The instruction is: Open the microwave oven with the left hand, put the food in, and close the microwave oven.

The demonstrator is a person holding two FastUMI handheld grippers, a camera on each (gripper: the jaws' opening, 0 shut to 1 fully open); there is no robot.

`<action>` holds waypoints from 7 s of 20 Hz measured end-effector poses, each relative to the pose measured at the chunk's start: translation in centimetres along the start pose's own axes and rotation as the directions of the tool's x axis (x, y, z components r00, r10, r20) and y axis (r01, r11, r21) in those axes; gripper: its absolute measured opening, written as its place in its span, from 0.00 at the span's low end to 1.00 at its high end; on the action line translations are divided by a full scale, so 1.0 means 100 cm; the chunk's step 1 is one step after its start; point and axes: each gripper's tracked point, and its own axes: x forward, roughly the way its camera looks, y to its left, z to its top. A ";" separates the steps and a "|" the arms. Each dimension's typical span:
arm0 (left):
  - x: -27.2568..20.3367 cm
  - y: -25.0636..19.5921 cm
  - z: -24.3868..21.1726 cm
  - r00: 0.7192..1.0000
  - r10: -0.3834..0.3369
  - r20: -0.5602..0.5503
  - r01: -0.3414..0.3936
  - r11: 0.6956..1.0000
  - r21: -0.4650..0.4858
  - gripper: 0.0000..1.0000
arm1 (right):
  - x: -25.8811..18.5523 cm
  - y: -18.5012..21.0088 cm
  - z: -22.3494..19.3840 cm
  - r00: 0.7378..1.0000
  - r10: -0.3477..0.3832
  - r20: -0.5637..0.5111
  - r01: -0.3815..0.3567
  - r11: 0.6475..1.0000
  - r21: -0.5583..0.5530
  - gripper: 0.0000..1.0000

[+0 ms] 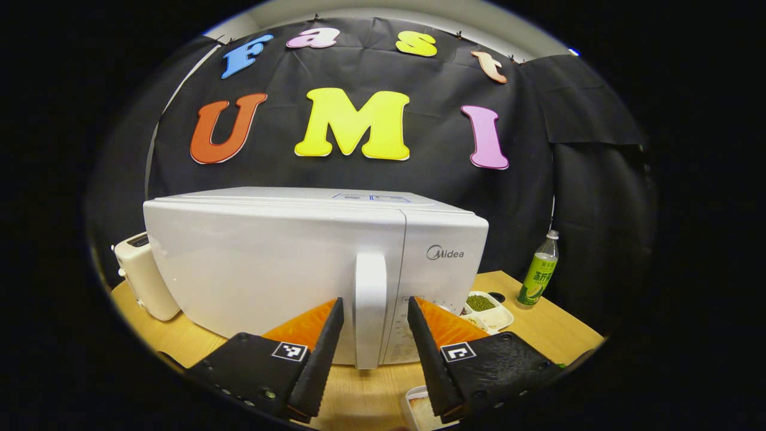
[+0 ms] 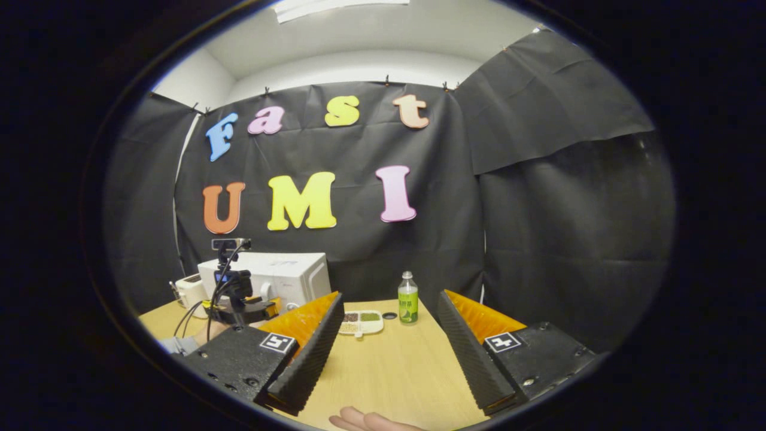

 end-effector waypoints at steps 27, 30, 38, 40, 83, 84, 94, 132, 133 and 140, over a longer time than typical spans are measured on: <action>-0.078 0.014 -0.017 0.996 -0.089 0.025 0.088 0.995 0.044 0.00 | -0.014 -0.013 -0.015 0.999 -0.027 -0.041 0.027 1.000 0.004 1.00; -0.112 0.028 -0.023 0.994 -0.106 0.039 0.103 0.993 0.063 0.00 | -0.027 -0.001 -0.012 0.999 -0.012 -0.036 0.012 1.000 0.002 1.00; -0.203 0.095 -0.040 0.994 -0.094 0.063 0.089 0.993 0.074 0.01 | -0.059 0.034 -0.006 1.000 0.024 -0.020 -0.024 1.000 -0.001 0.92; -0.223 0.118 -0.044 0.995 -0.074 0.067 0.069 0.995 0.077 0.00 | -0.064 0.047 -0.006 0.999 0.042 -0.019 -0.042 0.999 -0.007 1.00; -0.419 0.188 0.127 0.921 0.247 0.300 -0.264 0.964 0.017 0.95 | 0.145 0.150 -0.183 0.331 0.621 -0.710 -0.279 0.783 0.555 0.86; -0.420 0.187 0.128 0.921 0.249 0.301 -0.267 0.963 0.020 0.95 | 0.149 0.152 -0.187 0.306 0.630 -0.713 -0.269 0.776 0.570 0.96; -0.427 0.184 0.123 0.925 0.238 0.295 -0.258 0.966 0.031 0.95 | 0.153 0.175 -0.221 0.192 0.679 -0.708 -0.141 0.733 0.665 0.27; -0.433 0.238 0.093 0.925 0.241 0.293 -0.257 0.966 0.018 0.95 | 0.189 0.432 -0.150 0.889 0.383 -0.251 -0.363 0.924 0.122 0.33; -0.431 0.238 0.094 0.924 0.240 0.296 -0.256 0.966 0.016 0.95 | 0.199 0.439 -0.155 0.892 0.376 -0.250 -0.338 0.923 0.183 0.26; -0.416 0.259 0.092 0.920 0.269 0.285 -0.279 0.960 -0.008 0.84 | 0.282 0.467 -0.188 0.927 0.278 -0.253 -0.084 0.809 0.582 0.33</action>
